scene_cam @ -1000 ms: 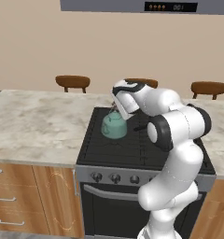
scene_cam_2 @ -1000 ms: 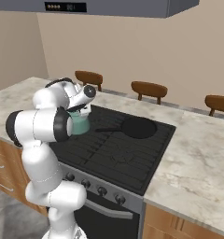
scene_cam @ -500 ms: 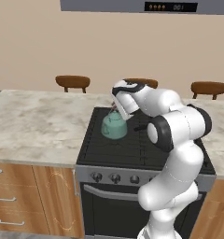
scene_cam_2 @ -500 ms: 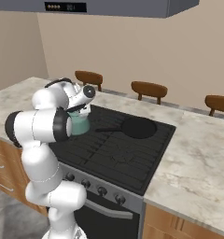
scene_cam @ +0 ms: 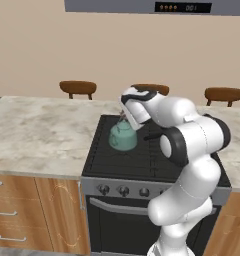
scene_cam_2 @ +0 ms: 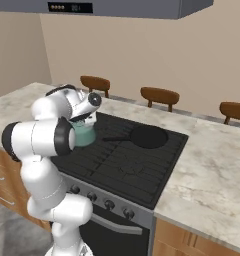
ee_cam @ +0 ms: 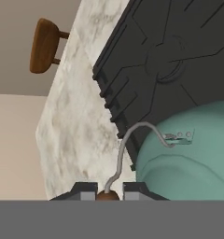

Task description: Pick the kettle from the counter and place it on a stove burner. Then turn the burner on.

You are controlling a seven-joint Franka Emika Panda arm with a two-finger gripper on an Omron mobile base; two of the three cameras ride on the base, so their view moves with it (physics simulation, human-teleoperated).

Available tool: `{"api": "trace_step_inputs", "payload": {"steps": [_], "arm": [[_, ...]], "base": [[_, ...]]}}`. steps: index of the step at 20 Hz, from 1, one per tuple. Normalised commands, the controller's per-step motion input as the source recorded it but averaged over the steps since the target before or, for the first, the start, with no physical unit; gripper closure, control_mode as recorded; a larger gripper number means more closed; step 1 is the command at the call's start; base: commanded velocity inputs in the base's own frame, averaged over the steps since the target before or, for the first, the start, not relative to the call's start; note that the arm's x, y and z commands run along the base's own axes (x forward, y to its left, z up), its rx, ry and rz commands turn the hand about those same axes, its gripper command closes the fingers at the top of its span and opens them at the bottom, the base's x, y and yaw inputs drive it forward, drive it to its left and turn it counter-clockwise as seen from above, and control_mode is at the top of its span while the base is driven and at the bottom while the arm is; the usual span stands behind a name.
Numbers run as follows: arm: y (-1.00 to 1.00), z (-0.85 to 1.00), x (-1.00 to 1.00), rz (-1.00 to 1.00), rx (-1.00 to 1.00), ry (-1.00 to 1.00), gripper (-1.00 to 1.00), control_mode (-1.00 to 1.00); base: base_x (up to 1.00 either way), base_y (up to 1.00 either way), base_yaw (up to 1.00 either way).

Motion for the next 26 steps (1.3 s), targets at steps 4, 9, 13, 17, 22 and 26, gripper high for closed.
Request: {"api": "trace_step_inputs", "payload": {"steps": [4, 9, 13, 17, 22, 26], "arm": [[0.09, 0.00, -0.26, 0.01, 0.01, 0.00, 1.00, -1.00], [0.11, 0.00, -0.14, 0.01, 0.01, 0.00, 1.00, -1.00], [0.00, -0.01, 0.00, 0.00, 0.06, 0.00, 1.00, -1.00], [0.00, -0.11, 0.00, 0.00, 0.10, 0.00, 1.00, -1.00], [0.00, -0.10, 0.00, 0.00, 0.01, 0.00, 1.00, -1.00], [0.00, -0.15, 0.00, 0.00, 0.00, 0.00, 1.00, -1.00]], "base": [[0.00, 0.00, 0.00], [0.00, 0.00, 0.00], [0.00, 0.00, 0.00], [0.00, 0.00, 0.00], [0.00, 0.00, 0.00], [0.00, 0.00, 0.00]]}}
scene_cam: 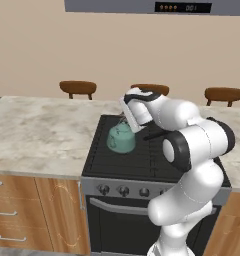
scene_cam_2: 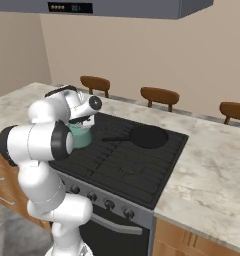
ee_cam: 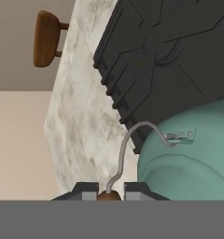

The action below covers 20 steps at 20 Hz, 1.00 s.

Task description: Pick the kettle from the counter and place it on a stove burner. Then turn the burner on.

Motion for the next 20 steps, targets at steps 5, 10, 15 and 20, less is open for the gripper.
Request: {"api": "trace_step_inputs", "payload": {"steps": [5, 10, 15, 20], "arm": [[0.00, -0.24, 0.00, 0.00, 0.00, 0.00, 1.00, -1.00], [0.00, -0.09, 0.00, 0.00, 0.00, 0.00, -1.00, -1.00], [0.00, 0.00, 0.00, 0.00, 0.00, 0.00, -1.00, -1.00], [0.00, 0.00, 0.00, 0.00, 0.00, 0.00, -1.00, -1.00]], "base": [[0.00, 0.00, 0.00], [0.00, 0.00, 0.00], [0.00, 0.00, 0.00], [0.00, 0.00, 0.00]]}}
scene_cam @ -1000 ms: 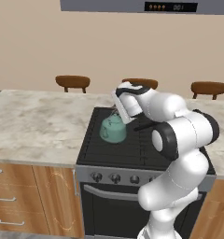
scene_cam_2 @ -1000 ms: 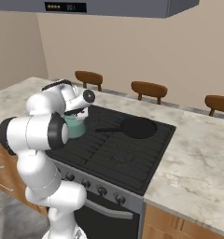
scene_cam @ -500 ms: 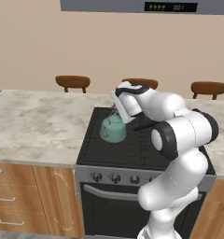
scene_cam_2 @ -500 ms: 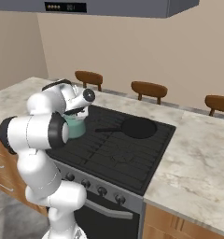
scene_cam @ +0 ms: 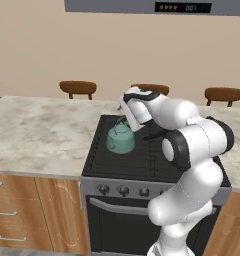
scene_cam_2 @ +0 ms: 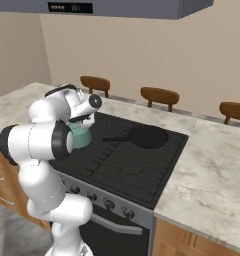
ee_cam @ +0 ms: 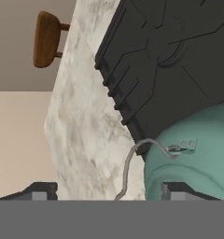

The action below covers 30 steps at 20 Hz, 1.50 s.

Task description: Pick the kettle from the counter and place it on a stove burner. Then turn the burner on.

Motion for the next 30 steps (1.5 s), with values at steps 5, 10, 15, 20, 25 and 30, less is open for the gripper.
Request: {"api": "trace_step_inputs", "payload": {"steps": [5, 10, 15, 20, 25, 30], "arm": [[0.00, 0.27, -0.21, 0.00, 0.02, 0.01, -1.00, -1.00], [-0.02, 0.86, -0.64, -0.01, 0.02, 0.08, -1.00, -1.00], [-0.08, 0.99, -0.70, -0.04, 0.01, 0.13, -1.00, -1.00], [-0.16, 0.51, -1.00, 0.00, -0.16, 0.09, -1.00, -1.00], [-0.04, -0.30, -1.00, 0.00, -0.44, 0.10, -1.00, -1.00], [0.03, -0.84, -1.00, 0.05, -0.52, 0.02, -1.00, -1.00]], "base": [[0.00, 0.00, 0.00], [0.00, 0.00, 0.00], [0.00, 0.00, 0.00], [0.00, 0.00, 0.00], [0.00, 0.00, 0.00], [0.00, 0.00, 0.00]]}}
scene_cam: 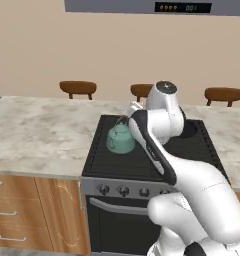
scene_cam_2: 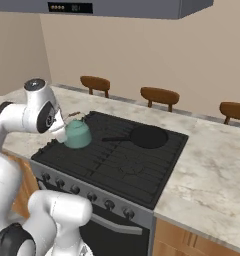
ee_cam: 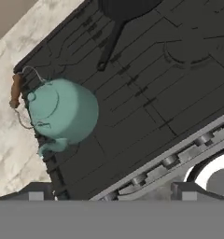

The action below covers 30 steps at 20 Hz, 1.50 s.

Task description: Pick the kettle from the counter and place it on a stove burner. Then turn the burner on.

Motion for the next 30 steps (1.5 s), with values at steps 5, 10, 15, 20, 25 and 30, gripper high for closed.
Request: {"api": "trace_step_inputs", "payload": {"steps": [5, 10, 15, 20, 25, 30], "arm": [[0.24, -0.60, -1.00, 0.21, -0.52, -0.11, -1.00, -1.00], [0.24, -0.25, -1.00, 0.31, -0.43, -0.26, -1.00, -1.00], [0.43, -0.30, -0.95, 0.38, -0.29, -0.12, -1.00, -1.00], [0.13, -0.33, -0.37, 0.17, -0.11, -0.06, -1.00, -1.00], [0.00, -0.13, 0.00, 0.00, 0.00, 0.01, -1.00, -1.00], [0.15, -0.93, 0.00, 0.03, -0.02, 0.03, -1.00, -1.00]], "base": [[0.00, 0.00, 0.00], [0.00, 0.00, 0.00], [0.00, 0.00, 0.00], [0.00, 0.00, 0.00], [0.00, 0.00, 0.00], [0.00, 0.00, 0.00]]}}
